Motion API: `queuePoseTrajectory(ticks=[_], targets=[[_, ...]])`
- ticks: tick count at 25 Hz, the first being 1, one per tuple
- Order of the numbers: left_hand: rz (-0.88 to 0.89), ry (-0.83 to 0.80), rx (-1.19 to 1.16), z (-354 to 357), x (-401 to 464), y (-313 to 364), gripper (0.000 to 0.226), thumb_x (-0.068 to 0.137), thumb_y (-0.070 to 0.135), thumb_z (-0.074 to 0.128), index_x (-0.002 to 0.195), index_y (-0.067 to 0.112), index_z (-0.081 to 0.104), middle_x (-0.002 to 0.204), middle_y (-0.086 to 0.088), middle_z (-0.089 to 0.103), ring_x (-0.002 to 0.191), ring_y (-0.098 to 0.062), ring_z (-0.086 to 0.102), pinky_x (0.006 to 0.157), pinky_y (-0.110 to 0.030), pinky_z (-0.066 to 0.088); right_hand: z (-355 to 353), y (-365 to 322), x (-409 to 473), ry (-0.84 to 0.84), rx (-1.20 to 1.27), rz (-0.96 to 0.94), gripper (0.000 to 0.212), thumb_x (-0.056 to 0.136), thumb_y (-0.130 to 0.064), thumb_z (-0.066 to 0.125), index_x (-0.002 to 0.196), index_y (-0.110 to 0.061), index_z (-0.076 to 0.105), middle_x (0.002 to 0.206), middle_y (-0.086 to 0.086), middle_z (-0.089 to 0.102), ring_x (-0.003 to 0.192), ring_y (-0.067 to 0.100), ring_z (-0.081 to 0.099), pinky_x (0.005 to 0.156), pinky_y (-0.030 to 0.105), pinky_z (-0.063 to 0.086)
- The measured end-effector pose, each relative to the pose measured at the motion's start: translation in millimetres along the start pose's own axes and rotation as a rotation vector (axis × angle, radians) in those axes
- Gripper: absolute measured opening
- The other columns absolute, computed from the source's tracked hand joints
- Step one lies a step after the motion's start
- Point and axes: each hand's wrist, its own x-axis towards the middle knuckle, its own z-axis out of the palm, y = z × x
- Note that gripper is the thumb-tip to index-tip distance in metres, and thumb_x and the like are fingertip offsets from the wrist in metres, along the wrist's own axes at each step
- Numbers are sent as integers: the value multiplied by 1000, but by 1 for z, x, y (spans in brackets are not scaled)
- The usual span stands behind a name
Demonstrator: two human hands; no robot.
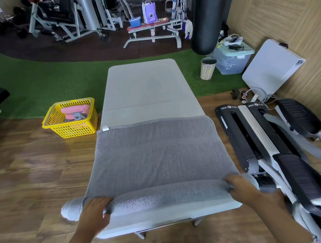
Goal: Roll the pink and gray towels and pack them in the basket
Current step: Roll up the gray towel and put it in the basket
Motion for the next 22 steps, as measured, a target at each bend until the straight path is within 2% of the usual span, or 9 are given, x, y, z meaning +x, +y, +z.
queuePoseTrajectory(ticks=[1,3,7,10,12,14,16,20,22], targets=[[23,-9,13,-1,-1,-3,50,40,16,61,87,28,72,73,12,69,66,-18,68,67,-42,54,-1,2,1,-14,-14,4,36,70,-19,49,94,-40,64,99,-6,66,96,19,61,82,29,49],[74,-8,21,-4,-2,-9,52,41,16,60,89,32,70,77,17,69,67,-13,68,67,-40,52,-7,1,1,-61,-65,6,30,71,-20,48,93,-30,66,92,-6,64,91,19,61,77,27,48],[14,89,-59,-13,3,-6,52,53,16,68,104,23,66,103,11,66,84,-15,63,67,-38,54,-6,-2,5,108,-3,-54,41,71,1,53,110,-9,59,110,4,55,100,25,53,83,25,42],[-26,152,-73,-11,2,-2,42,57,10,79,97,18,69,93,7,69,82,-21,65,64,-38,55,-1,-2,5,135,-9,-53,36,75,5,52,106,-7,65,108,11,63,94,29,59,87,32,47],[-32,126,-83,-5,-1,1,57,46,7,87,100,16,69,92,5,69,84,-22,64,69,-43,56,4,-2,2,121,13,-57,34,77,-1,53,108,-7,64,109,10,63,101,29,56,98,36,42],[-24,109,-61,-2,-2,5,70,33,9,89,100,14,68,88,4,68,83,-19,60,73,-49,56,3,-7,-2,73,-41,-67,45,76,-7,56,121,-8,55,120,4,56,116,25,48,107,30,30],[-37,97,-75,-2,1,9,60,35,16,85,93,13,70,79,5,68,75,-21,63,69,-47,57,1,-9,-5,24,-59,-46,50,76,-9,58,125,-11,53,124,1,54,119,22,47,106,26,30],[-31,22,-56,-6,1,6,31,55,33,59,80,20,72,68,10,70,63,-19,68,61,-35,54,-7,0,-4,-60,-40,25,25,68,-27,53,85,-43,61,97,-8,66,96,20,62,81,31,50],[-41,-17,-49,-10,2,3,33,61,39,52,84,26,70,76,14,71,69,-15,69,63,-31,52,-8,10,3,-83,-115,65,27,65,-38,47,88,-42,61,93,-10,66,89,18,63,75,33,51]])
